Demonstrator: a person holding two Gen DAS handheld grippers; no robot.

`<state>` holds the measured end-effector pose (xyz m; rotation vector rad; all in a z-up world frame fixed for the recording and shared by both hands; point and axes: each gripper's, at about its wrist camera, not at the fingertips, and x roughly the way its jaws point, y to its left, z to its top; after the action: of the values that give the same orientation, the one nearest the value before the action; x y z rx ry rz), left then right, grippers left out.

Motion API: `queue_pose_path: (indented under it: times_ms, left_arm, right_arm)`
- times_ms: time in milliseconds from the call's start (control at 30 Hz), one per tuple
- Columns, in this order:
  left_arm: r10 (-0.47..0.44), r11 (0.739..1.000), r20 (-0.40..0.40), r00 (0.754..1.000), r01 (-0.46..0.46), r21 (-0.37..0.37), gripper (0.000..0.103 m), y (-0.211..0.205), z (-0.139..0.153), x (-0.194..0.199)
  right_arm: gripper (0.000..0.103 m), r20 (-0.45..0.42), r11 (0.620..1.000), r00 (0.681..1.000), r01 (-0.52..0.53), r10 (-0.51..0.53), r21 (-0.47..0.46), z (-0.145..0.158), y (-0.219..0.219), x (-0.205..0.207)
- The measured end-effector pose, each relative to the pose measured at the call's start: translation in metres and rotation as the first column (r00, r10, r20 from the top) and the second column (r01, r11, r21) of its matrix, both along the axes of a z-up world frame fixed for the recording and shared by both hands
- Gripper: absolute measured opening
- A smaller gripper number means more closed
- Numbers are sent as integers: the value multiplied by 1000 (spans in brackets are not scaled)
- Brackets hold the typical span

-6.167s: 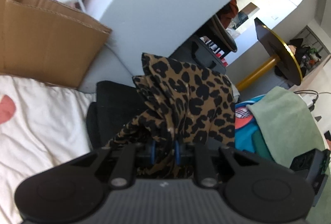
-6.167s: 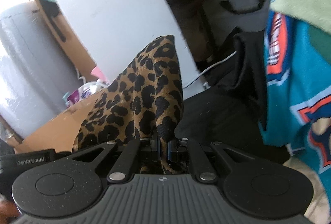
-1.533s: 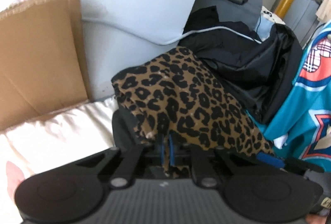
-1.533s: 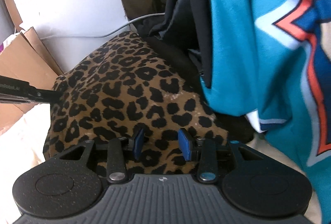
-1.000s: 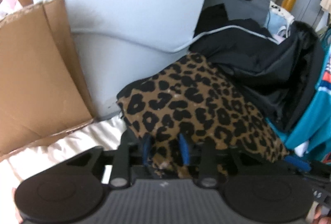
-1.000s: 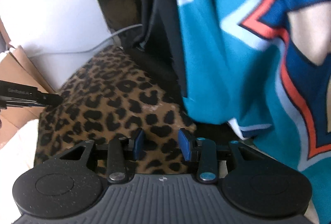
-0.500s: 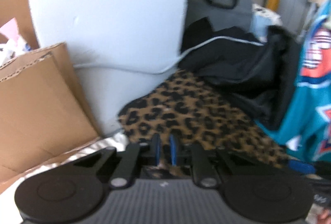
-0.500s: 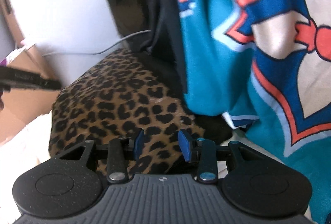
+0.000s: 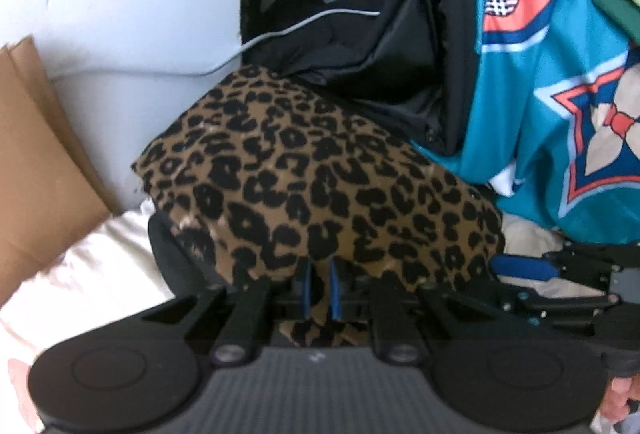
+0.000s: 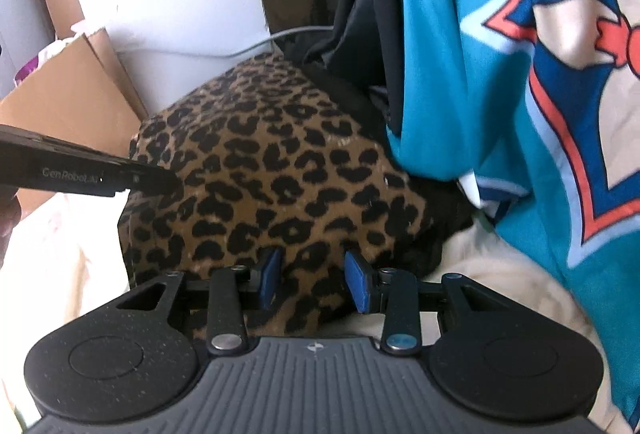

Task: Fold clothes
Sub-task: 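Press and straighten the placed bundle with both grippers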

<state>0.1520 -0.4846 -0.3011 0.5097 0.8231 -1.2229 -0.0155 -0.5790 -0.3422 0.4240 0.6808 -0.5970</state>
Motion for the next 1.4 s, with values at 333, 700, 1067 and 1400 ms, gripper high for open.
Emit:
queue_pose_path:
  times_ms: [333,700,1067,1400]
  left_arm:
    - [-2,1000,15,1000,2,4,11,19,7,-3]
    - [96,990,-102,990,-106,-97,12,31,24,7]
    - [131,987,-209,969,-148,-69,37,40,0,-16]
    - [125,990,-286,950,-139,-32,43,46,-24,-37]
  right_arm:
    - [43,-24,998,999,-48,49,35,-4,16,-25]
    - [45,67,982,995,57,-70,181,-16,-9,-36]
    - [30,113,942,991,24,-66,336,-37,-10,-39]
    - [30,112,933,993,-20,-22,358,-38,3,-38]
